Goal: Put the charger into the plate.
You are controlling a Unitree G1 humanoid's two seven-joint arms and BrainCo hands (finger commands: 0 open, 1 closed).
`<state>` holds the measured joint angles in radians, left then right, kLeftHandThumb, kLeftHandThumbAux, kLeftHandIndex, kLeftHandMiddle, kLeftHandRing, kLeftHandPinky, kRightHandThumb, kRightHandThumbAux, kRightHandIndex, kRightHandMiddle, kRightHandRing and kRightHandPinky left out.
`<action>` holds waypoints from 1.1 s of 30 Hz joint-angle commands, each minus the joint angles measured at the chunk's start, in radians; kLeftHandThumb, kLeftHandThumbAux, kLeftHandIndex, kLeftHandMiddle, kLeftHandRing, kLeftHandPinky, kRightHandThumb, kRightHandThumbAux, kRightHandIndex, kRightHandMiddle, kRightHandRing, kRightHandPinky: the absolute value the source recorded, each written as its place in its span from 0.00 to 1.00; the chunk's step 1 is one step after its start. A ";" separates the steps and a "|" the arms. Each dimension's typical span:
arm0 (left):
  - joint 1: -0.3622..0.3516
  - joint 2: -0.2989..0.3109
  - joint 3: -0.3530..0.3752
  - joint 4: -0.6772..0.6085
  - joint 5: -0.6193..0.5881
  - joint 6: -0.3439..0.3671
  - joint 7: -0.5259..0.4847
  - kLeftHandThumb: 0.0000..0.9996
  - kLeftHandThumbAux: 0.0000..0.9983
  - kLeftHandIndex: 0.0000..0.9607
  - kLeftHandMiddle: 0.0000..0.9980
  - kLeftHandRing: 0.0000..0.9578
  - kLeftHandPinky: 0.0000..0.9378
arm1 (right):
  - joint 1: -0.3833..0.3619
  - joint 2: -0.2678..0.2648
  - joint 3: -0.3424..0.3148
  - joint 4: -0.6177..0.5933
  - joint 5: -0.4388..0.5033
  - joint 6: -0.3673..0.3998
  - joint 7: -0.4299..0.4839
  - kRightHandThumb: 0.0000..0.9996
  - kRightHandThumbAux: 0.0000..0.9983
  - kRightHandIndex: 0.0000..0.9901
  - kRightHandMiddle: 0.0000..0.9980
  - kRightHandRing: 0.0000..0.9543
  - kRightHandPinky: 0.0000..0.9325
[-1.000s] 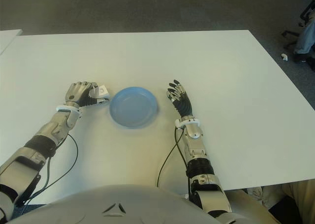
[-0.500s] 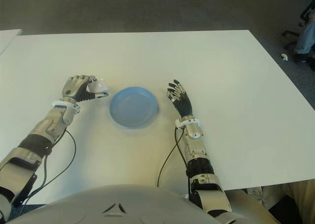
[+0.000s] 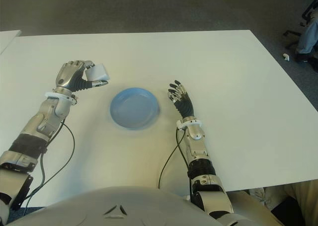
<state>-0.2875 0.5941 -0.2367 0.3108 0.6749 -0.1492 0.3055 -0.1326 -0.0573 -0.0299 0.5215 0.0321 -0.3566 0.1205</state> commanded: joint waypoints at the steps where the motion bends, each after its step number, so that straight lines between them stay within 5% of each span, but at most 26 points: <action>1: -0.005 -0.004 0.026 -0.036 -0.017 0.011 -0.042 0.75 0.70 0.46 0.85 0.88 0.90 | 0.013 0.006 -0.003 0.028 0.005 0.024 0.000 0.00 0.62 0.00 0.18 0.21 0.22; 22: 0.025 -0.061 0.024 -0.240 -0.042 0.018 -0.192 0.75 0.70 0.46 0.86 0.89 0.90 | 0.012 0.007 -0.007 0.038 0.005 0.019 -0.002 0.00 0.63 0.00 0.17 0.21 0.21; 33: -0.005 -0.103 -0.042 -0.158 -0.017 -0.042 -0.240 0.75 0.70 0.46 0.85 0.88 0.88 | 0.009 0.012 -0.006 0.036 -0.005 0.022 -0.020 0.00 0.61 0.00 0.17 0.20 0.21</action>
<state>-0.2875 0.5045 -0.2516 0.1101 0.6479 -0.1744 0.0873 -0.1364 -0.0525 -0.0376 0.5339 0.0308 -0.3641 0.1076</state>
